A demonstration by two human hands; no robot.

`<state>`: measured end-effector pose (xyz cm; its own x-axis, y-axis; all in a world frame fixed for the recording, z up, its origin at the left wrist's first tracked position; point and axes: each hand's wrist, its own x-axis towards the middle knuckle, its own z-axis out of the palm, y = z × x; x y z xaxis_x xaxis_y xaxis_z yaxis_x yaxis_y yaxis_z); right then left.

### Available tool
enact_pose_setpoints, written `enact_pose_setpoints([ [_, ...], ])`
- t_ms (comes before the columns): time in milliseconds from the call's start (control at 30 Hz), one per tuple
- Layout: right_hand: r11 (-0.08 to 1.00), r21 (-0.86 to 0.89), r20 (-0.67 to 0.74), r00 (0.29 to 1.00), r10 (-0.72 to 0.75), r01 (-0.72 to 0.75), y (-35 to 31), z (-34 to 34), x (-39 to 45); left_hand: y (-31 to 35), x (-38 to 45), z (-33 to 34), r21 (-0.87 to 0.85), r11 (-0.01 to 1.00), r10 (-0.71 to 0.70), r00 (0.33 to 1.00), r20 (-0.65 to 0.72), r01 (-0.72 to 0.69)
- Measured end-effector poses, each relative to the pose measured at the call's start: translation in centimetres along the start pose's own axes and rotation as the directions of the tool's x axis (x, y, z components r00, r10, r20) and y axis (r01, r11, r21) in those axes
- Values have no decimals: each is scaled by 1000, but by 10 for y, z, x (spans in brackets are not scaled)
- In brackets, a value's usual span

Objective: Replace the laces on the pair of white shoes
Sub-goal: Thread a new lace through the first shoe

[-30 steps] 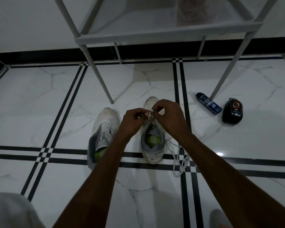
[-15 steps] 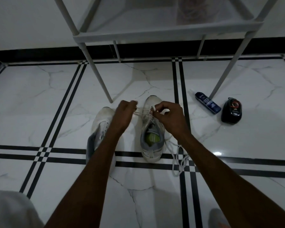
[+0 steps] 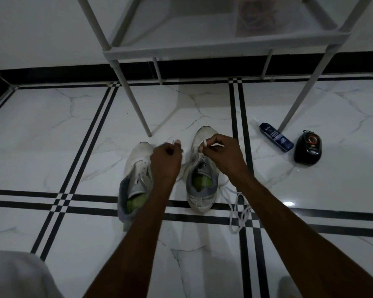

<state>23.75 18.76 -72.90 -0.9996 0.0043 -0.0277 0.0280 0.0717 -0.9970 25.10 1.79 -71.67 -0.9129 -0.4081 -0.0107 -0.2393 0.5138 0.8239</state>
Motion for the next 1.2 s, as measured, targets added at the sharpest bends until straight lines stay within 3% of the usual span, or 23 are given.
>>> enact_pose_setpoints([
  [133,999,32,-1,1000,10,-10,-5,0,-2,6,-15,17,-182,971,-115,969,221,156],
  [267,999,45,0,1000,30,-30,-6,-2,-2,22,-14,19,-273,833,-339,834,435,481],
  [333,996,69,-1,999,49,-48,-7,-1,-4,25,-14,19,-343,746,-379,787,488,571],
  [467,962,169,-102,967,232,-213,-1,-12,-6,8,-10,19,-463,725,-389,858,336,510],
  [533,903,268,-194,899,393,-337,12,-26,-12,-7,-10,18,-433,746,-454,862,227,507],
  [600,849,317,-192,849,493,-422,22,-33,-22,-22,-15,18,-411,751,-471,855,218,518],
  [767,859,297,-14,897,442,-418,21,-17,-28,-18,-27,29,-424,759,-338,856,391,493],
  [867,924,172,-17,937,349,-341,21,-14,-25,-16,-26,30,-412,802,-252,870,423,432],
  [1000,938,105,-86,937,338,-329,25,-17,-25,-24,-21,35,-333,867,-258,906,334,370],
  [1200,822,316,-79,850,520,-474,24,-14,-31,-25,-24,40,-282,870,-343,907,245,405],
])
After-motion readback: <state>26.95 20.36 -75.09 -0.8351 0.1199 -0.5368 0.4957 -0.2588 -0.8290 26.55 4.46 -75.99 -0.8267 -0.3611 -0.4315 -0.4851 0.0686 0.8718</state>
